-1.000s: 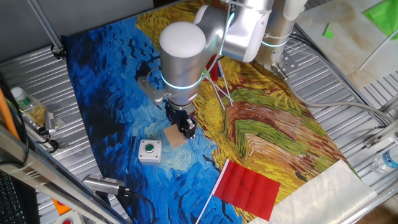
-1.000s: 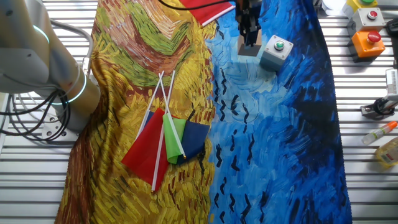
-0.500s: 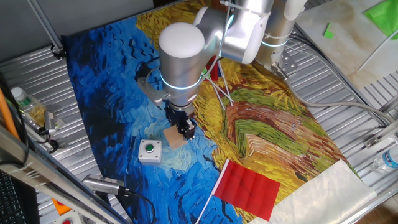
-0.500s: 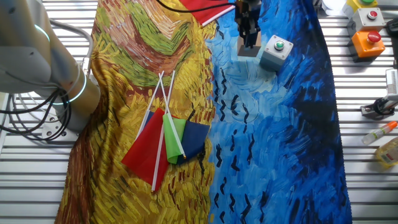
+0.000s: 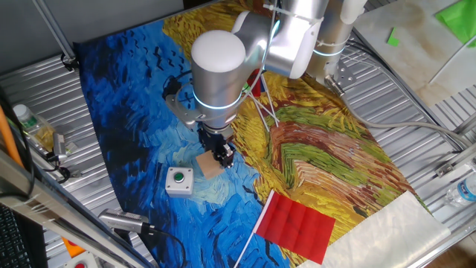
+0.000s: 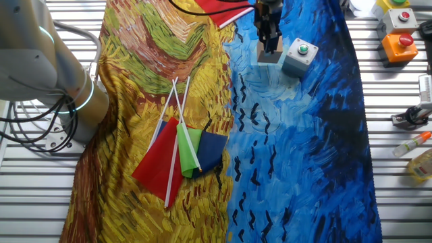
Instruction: Pick up the small block on the left and move it to the right
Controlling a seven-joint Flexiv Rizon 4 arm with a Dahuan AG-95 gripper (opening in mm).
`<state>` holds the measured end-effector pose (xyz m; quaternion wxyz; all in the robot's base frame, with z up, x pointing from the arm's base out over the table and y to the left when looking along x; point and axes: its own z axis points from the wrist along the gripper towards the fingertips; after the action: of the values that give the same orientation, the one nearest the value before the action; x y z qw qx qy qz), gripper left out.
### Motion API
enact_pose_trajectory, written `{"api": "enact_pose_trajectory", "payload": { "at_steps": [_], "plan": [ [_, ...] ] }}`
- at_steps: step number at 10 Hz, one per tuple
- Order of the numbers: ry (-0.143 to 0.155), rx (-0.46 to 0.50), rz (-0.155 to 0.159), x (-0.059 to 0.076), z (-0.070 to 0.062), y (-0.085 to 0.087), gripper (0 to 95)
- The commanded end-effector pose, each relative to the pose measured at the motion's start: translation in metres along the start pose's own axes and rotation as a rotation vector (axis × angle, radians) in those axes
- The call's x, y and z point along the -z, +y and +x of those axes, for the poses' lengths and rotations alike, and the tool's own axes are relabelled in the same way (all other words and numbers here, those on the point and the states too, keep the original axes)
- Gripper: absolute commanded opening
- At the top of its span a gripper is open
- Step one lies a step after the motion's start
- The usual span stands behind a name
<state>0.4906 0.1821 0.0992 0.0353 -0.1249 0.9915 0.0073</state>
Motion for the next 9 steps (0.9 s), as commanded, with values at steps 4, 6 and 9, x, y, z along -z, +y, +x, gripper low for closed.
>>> {"api": "enact_pose_trajectory", "payload": {
  "at_steps": [4,6,9],
  "plan": [
    [-0.003,0.0,-0.001,-0.01,0.001,0.0,38.0],
    [-0.004,-0.001,-0.002,-0.014,0.001,0.0,38.0],
    [-0.006,-0.001,-0.002,-0.021,0.002,0.0,38.0]
  ]
}}
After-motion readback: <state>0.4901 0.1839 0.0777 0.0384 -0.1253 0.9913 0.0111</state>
